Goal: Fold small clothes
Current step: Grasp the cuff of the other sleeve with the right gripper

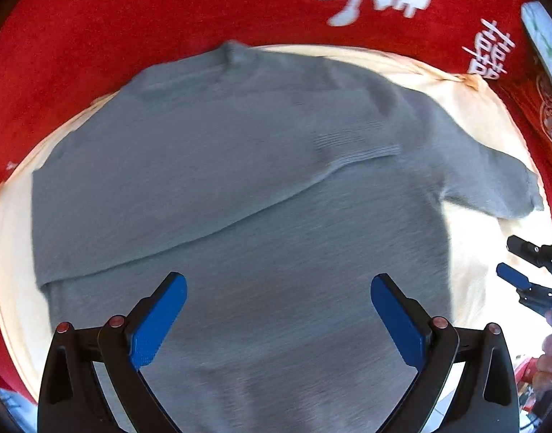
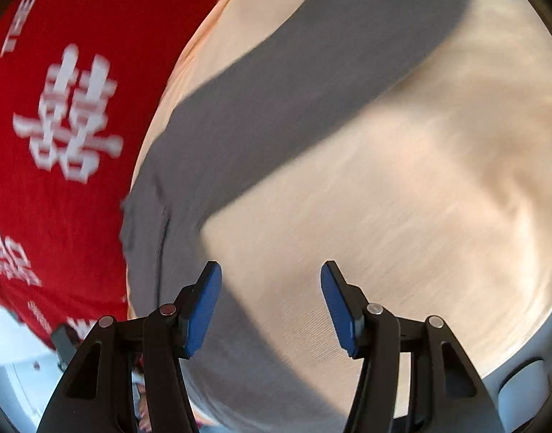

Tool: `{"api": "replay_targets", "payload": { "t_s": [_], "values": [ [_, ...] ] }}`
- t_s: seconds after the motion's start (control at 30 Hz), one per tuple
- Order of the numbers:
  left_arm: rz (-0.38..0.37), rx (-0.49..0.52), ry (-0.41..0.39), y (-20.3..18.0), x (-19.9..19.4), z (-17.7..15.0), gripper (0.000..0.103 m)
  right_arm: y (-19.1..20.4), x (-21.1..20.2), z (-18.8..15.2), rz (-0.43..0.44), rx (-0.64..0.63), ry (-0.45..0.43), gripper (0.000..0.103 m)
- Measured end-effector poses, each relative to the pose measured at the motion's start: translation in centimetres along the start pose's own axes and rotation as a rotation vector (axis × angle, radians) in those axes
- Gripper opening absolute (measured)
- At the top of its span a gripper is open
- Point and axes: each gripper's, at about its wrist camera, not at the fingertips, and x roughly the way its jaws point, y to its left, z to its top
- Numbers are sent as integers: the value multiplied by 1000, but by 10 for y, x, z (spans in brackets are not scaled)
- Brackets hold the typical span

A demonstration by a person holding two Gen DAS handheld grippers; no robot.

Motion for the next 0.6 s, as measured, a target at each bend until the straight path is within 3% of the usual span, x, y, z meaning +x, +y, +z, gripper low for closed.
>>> {"api": "replay_targets", "payload": {
  "t_s": [0.3, 0.6],
  "values": [
    [-24, 54, -5, -55, 17, 25, 102, -60, -30, 60, 10, 174, -161, 64],
    [-35, 64, 3, -77, 26, 28, 102, -81, -26, 88, 163, 293, -206, 65]
  ]
}}
